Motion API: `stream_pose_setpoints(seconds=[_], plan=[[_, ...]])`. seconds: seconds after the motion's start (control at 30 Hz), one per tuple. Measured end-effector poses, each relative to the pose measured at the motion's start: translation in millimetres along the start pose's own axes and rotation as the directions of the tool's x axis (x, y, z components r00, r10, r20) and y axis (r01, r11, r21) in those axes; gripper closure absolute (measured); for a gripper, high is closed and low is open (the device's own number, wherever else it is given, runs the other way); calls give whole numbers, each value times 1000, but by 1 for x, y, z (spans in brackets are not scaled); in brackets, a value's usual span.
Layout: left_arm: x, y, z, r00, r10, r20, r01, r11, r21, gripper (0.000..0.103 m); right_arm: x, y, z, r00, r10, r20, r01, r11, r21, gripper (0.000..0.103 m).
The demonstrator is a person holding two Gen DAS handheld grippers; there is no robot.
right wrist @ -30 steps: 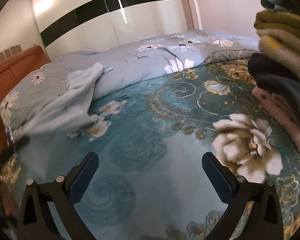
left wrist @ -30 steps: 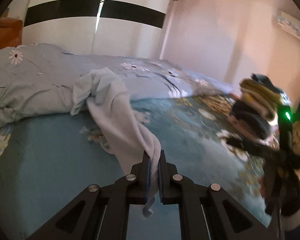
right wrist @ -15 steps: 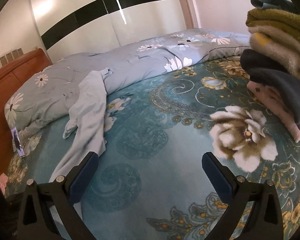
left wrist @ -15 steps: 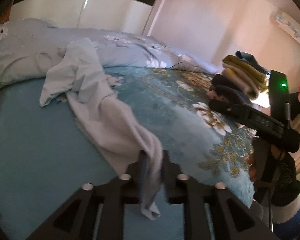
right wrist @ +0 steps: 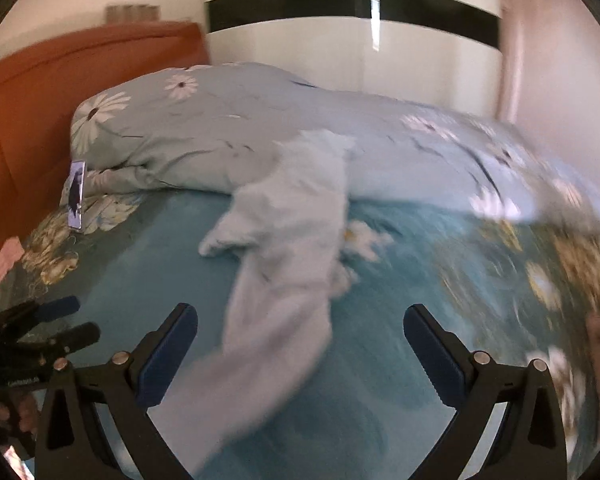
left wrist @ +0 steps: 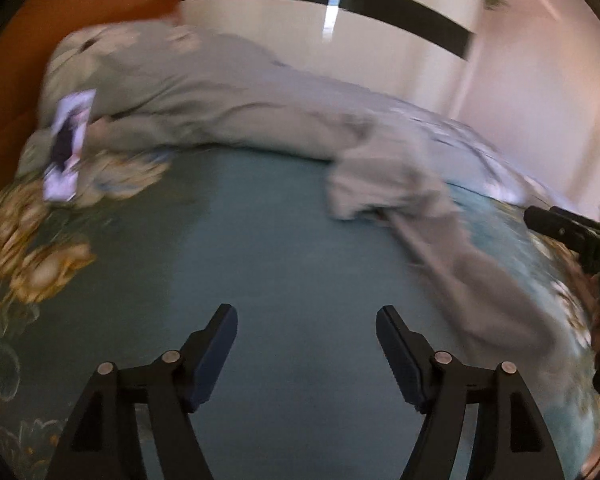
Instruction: Fold clothes
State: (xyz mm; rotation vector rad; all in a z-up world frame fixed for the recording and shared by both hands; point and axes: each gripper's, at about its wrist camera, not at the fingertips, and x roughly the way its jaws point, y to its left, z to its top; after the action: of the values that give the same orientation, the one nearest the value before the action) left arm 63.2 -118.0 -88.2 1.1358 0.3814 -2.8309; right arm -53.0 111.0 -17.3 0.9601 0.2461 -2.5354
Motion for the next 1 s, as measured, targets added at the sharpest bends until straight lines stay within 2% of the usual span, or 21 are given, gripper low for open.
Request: stream_pose_setpoints(seconds=[0.03,0.2,0.3,0.37,0.43,0.53,0.6,0.7,0.8,0.83,0.87,0.9,1.0], plan=[[3,11,-1,1000,26,1,-26,999,-27,28,11,7,9,1000,-5,-6,5,1000,-29,0],[13,38,-4,999,32,-3,-32,994,-107,28,75,49,32,995,-1,-103,-16,986,-167,3],[20,54,-5,999,35,-6,-35,987,-154,28,111,75,39,985,-19,-172,-25,967,-252,13],[24,65,-6,999,37,-9,-38,982,-185,28,133,90,38,977,-55,-208,-14,948,-317,21],[26,72,-8,1000,30,-7,-31,978,-209,28,153,103,37,966,-95,-239,-1,929,-371,24],[28,77,-11,1000,7,2,-6,973,-232,28,180,118,32,945,-201,-257,58,880,-472,27],[29,80,-13,1000,-9,8,10,969,-248,27,191,126,31,939,-246,-239,91,850,-518,28],[30,84,-15,999,-36,19,39,962,-270,27,200,129,36,935,-258,-242,101,851,-516,32],[29,87,-15,998,-55,29,61,956,-288,27,202,126,43,934,-253,-251,101,863,-495,64],[28,88,-15,998,-56,31,63,955,-288,27,200,123,45,935,-252,-248,105,869,-484,80],[28,87,-15,998,-55,29,61,956,-288,27,192,117,49,942,-239,-234,111,884,-454,86],[29,87,-15,998,-51,26,56,957,-284,27,184,110,53,950,-225,-218,117,900,-420,88],[30,84,-14,999,-42,17,45,963,-267,27,145,72,67,977,-115,-180,73,972,-224,95]])
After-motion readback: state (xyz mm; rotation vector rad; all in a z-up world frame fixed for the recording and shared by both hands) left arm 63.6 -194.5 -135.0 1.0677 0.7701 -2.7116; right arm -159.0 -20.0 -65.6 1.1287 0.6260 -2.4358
